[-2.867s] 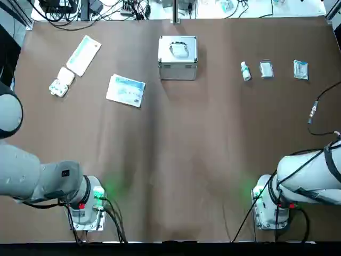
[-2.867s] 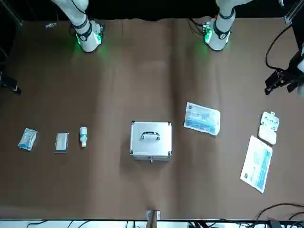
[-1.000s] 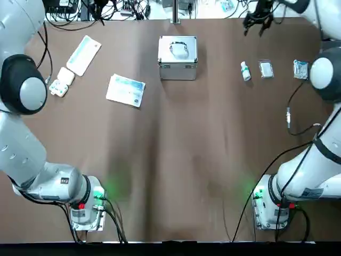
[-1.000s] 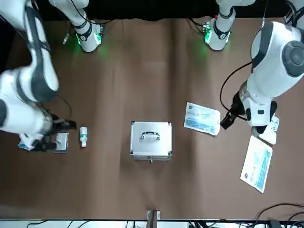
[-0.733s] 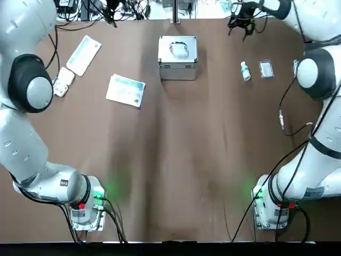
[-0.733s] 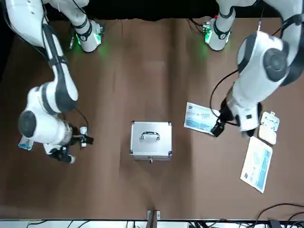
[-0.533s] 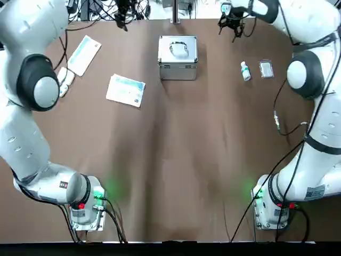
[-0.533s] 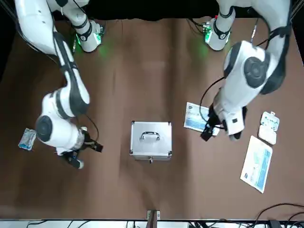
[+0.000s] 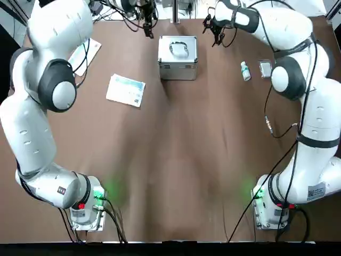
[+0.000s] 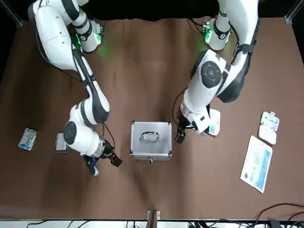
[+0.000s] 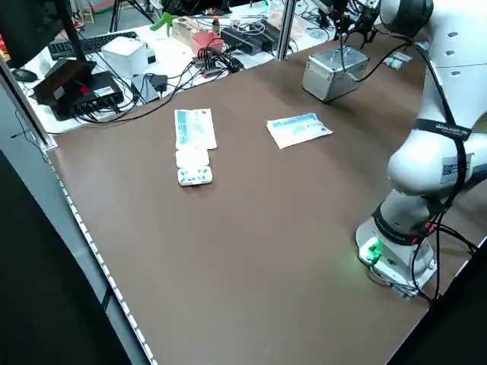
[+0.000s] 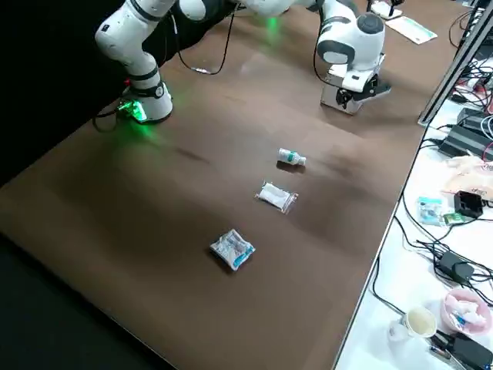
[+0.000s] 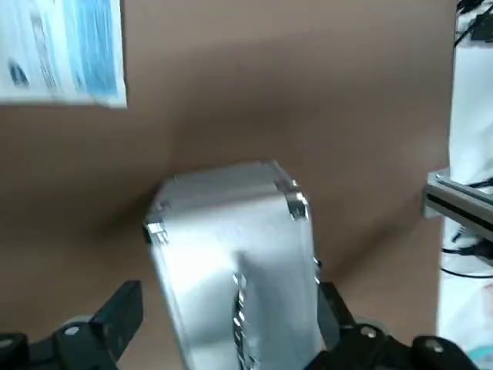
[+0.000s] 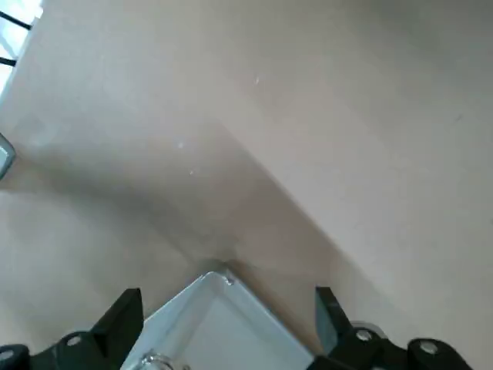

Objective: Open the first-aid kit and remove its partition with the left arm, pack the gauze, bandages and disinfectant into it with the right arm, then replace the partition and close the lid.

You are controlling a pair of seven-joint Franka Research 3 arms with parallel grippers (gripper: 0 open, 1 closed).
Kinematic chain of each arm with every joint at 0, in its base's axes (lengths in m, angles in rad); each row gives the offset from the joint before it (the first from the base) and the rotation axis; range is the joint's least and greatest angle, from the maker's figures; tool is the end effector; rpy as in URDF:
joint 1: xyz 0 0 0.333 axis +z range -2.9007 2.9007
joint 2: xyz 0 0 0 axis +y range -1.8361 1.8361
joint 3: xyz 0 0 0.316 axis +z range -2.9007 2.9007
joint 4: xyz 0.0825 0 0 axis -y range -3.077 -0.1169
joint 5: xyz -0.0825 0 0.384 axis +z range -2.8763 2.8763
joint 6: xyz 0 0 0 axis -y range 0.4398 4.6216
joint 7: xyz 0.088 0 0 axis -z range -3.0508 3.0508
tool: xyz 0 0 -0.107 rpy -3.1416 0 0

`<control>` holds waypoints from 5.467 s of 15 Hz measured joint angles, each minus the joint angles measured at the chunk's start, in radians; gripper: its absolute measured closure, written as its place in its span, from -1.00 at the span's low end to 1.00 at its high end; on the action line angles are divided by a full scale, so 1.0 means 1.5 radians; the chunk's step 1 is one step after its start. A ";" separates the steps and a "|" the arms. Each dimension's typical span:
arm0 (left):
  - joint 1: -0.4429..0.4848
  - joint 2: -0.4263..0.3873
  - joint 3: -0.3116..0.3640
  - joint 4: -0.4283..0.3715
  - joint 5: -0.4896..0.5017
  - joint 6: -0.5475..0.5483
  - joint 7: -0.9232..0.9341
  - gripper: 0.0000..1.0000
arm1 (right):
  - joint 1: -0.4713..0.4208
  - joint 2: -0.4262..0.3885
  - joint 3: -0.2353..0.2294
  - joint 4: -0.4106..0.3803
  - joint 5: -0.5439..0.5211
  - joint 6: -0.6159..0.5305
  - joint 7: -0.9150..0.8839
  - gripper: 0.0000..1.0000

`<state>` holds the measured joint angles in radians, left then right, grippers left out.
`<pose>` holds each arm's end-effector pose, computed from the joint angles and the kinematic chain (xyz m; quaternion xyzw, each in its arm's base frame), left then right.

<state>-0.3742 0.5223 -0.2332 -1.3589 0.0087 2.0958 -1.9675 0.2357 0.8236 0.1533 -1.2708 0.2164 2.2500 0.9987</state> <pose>0.6172 -0.3853 0.4489 0.7589 0.6391 -0.0178 0.1236 0.7179 0.2669 0.2807 -0.9104 0.3800 0.0297 0.1610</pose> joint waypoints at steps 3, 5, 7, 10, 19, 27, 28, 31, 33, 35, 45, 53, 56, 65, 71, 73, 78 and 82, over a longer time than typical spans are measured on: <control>-0.031 0.022 0.001 0.019 0.000 0.022 -0.059 -1.00 | 0.019 0.054 0.000 0.053 0.001 0.004 0.062 -0.97; -0.050 0.039 0.001 0.027 0.000 0.032 -0.104 -1.00 | 0.027 0.083 0.000 0.079 0.001 0.004 0.083 -0.97; -0.073 0.057 0.015 0.032 0.000 0.048 -0.142 -1.00 | 0.033 0.102 0.000 0.091 0.006 0.002 0.089 -0.97; -0.132 0.079 0.078 0.044 0.000 0.073 -0.166 -1.00 | 0.042 0.117 0.000 0.094 0.066 -0.008 0.091 -0.97; -0.173 0.126 0.105 0.055 0.000 0.188 -0.197 -1.00 | 0.038 0.128 -0.012 0.103 0.190 -0.057 0.124 -0.94; -0.174 0.141 0.110 0.063 0.000 0.214 -0.223 -0.85 | 0.030 0.145 -0.014 0.109 0.273 -0.068 0.145 -0.90; -0.174 0.143 0.111 0.063 0.000 0.217 -0.226 -0.65 | 0.030 0.145 -0.014 0.110 0.273 -0.068 0.146 -0.90; -0.174 0.147 0.112 0.063 0.000 0.223 -0.228 -0.44 | 0.030 0.145 -0.014 0.111 0.273 -0.070 0.147 -0.89; -0.174 0.150 0.112 0.063 0.000 0.224 -0.228 -0.35 | 0.030 0.146 -0.014 0.112 0.273 -0.071 0.147 -0.88; -0.174 0.152 0.112 0.063 0.000 0.224 -0.229 -0.23 | 0.030 0.146 -0.015 0.113 0.273 -0.072 0.147 -0.85; -0.175 0.152 0.112 0.065 0.001 0.220 -0.219 0.64 | 0.030 0.149 -0.016 0.119 0.273 -0.076 0.147 -0.80; -0.177 0.150 0.111 0.072 0.001 0.198 -0.217 0.64 | 0.030 0.150 -0.016 0.121 0.273 -0.079 0.147 -0.80; -0.177 0.144 0.108 0.082 0.001 0.164 -0.218 0.66 | 0.029 0.151 -0.016 0.123 0.274 -0.083 0.147 -0.80; -0.183 0.101 0.093 0.083 0.001 0.063 -0.218 0.70 | 0.028 0.153 -0.016 0.127 0.278 -0.088 0.148 -0.80; -0.183 0.085 0.078 0.083 0.001 0.011 -0.217 0.73 | 0.027 0.153 -0.017 0.128 0.278 -0.091 0.148 -0.80; -0.182 0.081 0.072 0.083 0.002 -0.005 -0.217 0.73 | 0.027 0.154 -0.017 0.128 0.279 -0.092 0.148 -0.80; -0.181 0.071 0.051 0.083 0.002 -0.054 -0.217 0.73 | 0.027 0.154 -0.017 0.128 0.279 -0.093 0.148 -0.81; -0.181 0.067 0.039 0.078 0.002 -0.072 -0.217 0.74 | 0.026 0.154 -0.017 0.128 0.279 -0.093 0.149 -0.81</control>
<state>-0.6459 0.6234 -0.1742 -1.2420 0.0117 1.9876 -2.2935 0.2753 1.0546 0.1278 -1.0786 0.6349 2.1101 1.2228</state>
